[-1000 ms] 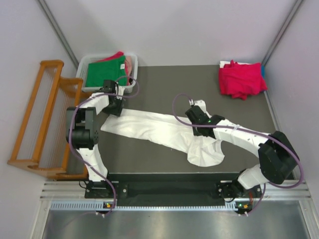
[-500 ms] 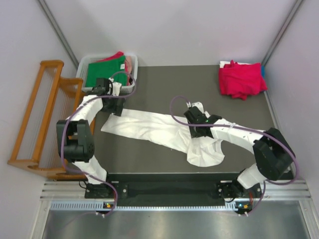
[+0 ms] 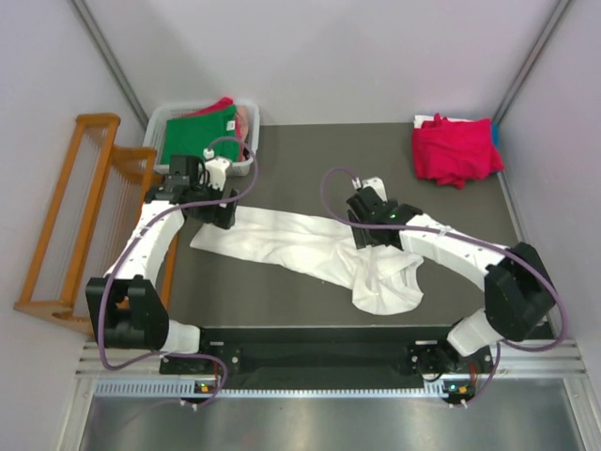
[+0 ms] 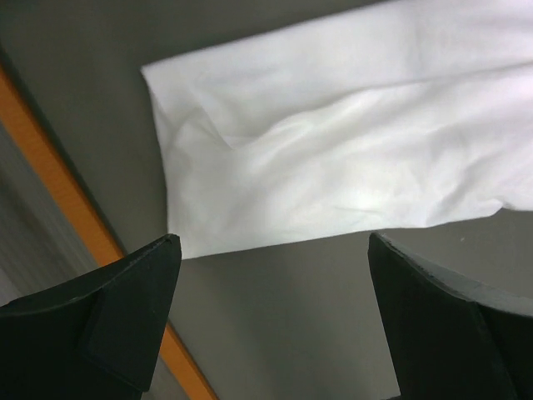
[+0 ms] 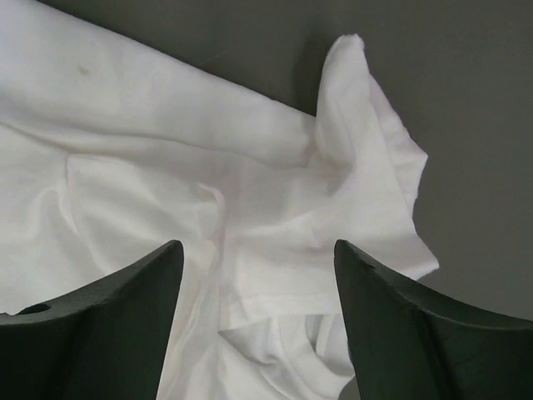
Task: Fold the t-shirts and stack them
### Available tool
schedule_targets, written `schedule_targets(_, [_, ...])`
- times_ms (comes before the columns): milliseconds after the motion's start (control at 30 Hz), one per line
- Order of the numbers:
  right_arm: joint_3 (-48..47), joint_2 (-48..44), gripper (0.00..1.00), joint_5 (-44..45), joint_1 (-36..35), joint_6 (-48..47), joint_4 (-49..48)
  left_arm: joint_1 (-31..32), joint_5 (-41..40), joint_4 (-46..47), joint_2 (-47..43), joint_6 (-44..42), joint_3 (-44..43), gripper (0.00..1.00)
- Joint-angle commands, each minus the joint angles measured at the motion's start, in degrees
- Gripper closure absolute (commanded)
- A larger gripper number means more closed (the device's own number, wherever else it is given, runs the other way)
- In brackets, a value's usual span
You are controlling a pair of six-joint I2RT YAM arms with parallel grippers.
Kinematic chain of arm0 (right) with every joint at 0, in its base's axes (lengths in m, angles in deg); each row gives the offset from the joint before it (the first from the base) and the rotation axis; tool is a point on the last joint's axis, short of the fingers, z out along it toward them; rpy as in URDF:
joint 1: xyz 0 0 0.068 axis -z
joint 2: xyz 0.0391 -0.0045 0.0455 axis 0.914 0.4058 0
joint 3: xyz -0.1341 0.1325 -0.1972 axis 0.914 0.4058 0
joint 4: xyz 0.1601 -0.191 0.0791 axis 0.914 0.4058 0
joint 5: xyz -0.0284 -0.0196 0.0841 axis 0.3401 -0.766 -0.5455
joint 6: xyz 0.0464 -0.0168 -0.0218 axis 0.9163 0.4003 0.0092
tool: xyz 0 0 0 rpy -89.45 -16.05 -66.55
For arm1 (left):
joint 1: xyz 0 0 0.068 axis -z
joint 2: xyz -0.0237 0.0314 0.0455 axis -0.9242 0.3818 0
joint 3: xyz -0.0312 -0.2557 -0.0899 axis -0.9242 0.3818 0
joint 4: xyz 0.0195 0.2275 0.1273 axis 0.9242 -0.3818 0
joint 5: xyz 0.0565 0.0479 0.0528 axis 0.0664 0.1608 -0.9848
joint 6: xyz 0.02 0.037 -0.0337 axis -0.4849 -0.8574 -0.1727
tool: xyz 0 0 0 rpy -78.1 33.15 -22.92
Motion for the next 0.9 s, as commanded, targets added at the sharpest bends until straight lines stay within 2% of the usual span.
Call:
schedule_targets(0, [-0.2, -7.4, 0.28, 1.1, -1.2, 1.7, 6.7, 0.4, 2.1, 0.0, 0.4, -2.2, 4.1, 0.02])
schedule_targets(167, [4.9, -13.4, 0.31, -4.0, -7.0, 9.2, 10.4, 0.4, 0.4, 1.5, 2.2, -2.7, 4.5, 0.02])
schedule_targets(300, [6.4, -13.7, 0.33, -5.4, -14.9, 14.3, 12.6, 0.6, -0.6, 2.8, 4.3, -2.2, 4.3, 0.02])
schedule_targets(400, [7.4, -13.0, 0.38, -6.0, -17.2, 16.4, 12.8, 0.8, -1.2, 4.3, 6.1, -2.0, 4.5, 0.02])
schedule_targets(600, [8.3, -11.7, 0.5, -6.4, -18.6, 17.6, 12.0, 1.2, -2.9, 4.3, 8.9, -1.0, 3.5, 0.02])
schedule_targets(867, [8.4, -11.3, 0.58, -5.9, -18.6, 17.5, 11.4, 1.3, -3.6, 2.8, 7.0, -2.1, 3.0, 0.02])
